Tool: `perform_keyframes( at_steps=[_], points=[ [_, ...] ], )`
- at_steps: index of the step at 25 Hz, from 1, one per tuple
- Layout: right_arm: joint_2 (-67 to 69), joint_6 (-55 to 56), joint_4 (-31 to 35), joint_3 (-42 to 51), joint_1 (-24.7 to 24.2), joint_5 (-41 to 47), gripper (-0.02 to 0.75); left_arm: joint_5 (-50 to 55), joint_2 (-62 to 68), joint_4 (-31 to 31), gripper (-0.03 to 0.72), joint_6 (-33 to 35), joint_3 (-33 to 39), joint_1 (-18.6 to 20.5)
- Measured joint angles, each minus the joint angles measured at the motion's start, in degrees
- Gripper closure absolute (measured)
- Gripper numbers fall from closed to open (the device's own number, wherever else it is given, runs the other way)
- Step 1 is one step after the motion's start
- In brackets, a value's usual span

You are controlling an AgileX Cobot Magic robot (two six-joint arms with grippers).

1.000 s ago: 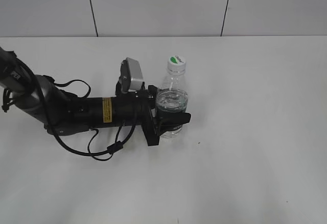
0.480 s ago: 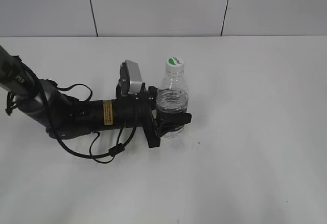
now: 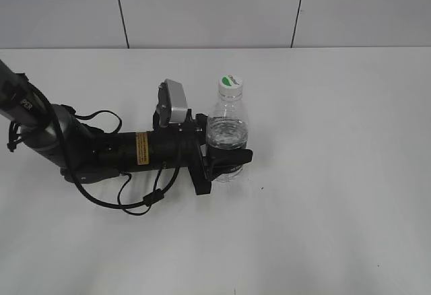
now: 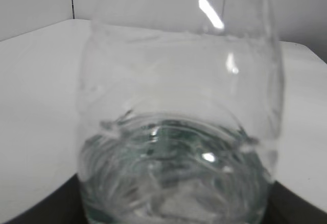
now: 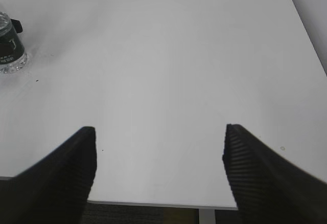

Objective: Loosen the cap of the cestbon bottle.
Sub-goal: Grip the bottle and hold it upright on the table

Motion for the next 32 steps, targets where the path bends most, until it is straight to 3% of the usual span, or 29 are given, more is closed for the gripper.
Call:
perform_keyframes(
  at_steps=[21, 32],
  points=[
    [1.1, -1.87, 0.05, -1.02, 0.0, 0.0, 0.148, -0.02, 0.0, -0.97, 0.287, -1.63, 0.0, 0.0],
    [32.38, -5.3, 0.45, -16.37, 0.0, -3.38, 0.148, -0.03, 0.0, -1.65, 0.287, -2.57, 0.0, -0.11]
  ],
)
